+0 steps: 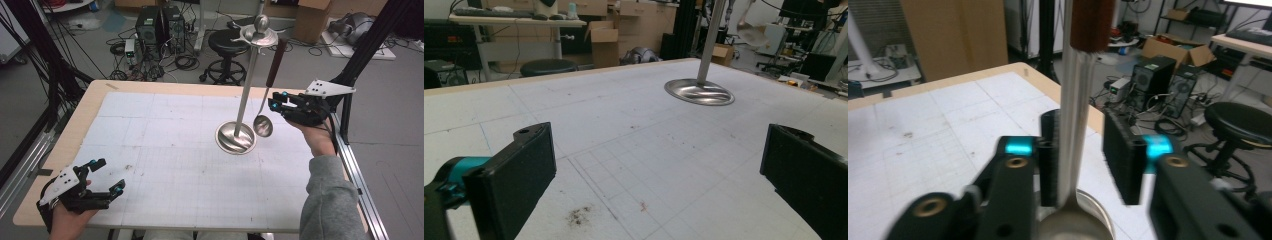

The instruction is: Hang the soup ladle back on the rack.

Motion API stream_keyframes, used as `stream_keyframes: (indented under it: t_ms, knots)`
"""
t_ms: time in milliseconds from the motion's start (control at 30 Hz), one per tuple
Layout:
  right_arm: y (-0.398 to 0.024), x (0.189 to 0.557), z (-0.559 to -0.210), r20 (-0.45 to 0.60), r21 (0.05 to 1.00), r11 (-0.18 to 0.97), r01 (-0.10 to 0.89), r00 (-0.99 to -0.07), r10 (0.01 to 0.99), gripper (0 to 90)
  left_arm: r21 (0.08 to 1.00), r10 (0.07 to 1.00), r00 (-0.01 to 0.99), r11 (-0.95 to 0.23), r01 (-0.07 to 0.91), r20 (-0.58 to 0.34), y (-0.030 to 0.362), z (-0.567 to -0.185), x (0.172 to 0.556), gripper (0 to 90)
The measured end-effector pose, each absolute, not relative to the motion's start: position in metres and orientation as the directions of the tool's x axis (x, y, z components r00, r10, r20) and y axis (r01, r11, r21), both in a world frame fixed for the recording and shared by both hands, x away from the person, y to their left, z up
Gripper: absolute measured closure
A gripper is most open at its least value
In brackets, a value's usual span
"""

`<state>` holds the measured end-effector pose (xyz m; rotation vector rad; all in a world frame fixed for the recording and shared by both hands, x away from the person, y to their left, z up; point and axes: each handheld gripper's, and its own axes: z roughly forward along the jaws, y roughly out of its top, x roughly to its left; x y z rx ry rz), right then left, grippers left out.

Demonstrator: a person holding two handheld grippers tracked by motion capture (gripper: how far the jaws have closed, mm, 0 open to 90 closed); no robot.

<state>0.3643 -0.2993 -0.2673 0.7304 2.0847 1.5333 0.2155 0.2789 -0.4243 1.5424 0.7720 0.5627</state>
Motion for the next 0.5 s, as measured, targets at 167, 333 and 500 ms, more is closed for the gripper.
stream_keyframes:
  t_ms: [167,333,500]
  knots:
    - [-0.306,0.358,-0.272,-0.035,0.967,0.212,0.141,-0.751,0.659,42.9,0.99,0.737,0.666,0.033,0.135,-0.115,0.276,-0.42,0.219,1.9]
    - [-0.306,0.351,-0.282,-0.023,0.969,0.205,0.138,-0.774,0.633,27.8,0.989,0.732,0.67,0.032,0.147,-0.123,0.275,-0.421,0.223,1.8]
    - [-0.301,0.341,-0.302,0.024,0.971,0.179,0.161,-0.804,0.595,12.1,0.988,0.745,0.649,0.095,0.123,-0.153,0.28,-0.416,0.222,1.8]
